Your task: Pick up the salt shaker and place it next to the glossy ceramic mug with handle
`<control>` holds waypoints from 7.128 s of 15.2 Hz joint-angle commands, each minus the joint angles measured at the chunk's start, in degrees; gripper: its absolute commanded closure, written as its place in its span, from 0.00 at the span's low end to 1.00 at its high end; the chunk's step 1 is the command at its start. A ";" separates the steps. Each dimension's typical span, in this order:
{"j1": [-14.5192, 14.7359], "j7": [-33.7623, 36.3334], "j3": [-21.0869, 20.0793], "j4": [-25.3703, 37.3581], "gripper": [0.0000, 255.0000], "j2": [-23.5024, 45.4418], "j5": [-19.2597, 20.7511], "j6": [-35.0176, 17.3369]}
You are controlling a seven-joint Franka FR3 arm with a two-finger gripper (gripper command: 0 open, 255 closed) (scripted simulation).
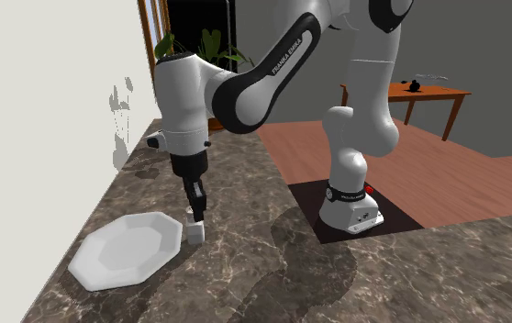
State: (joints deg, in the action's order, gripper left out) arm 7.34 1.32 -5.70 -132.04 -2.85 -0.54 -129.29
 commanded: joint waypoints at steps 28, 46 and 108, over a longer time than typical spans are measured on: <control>-0.04 -0.43 0.24 9.88 1.00 -6.44 -0.56 16.31; -3.65 -8.75 5.39 17.16 1.00 -8.18 0.33 25.39; -32.99 -58.53 25.92 58.74 1.00 37.52 -11.39 23.41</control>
State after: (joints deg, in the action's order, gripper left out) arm -25.66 -57.10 20.26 -72.75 34.49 -11.85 -105.14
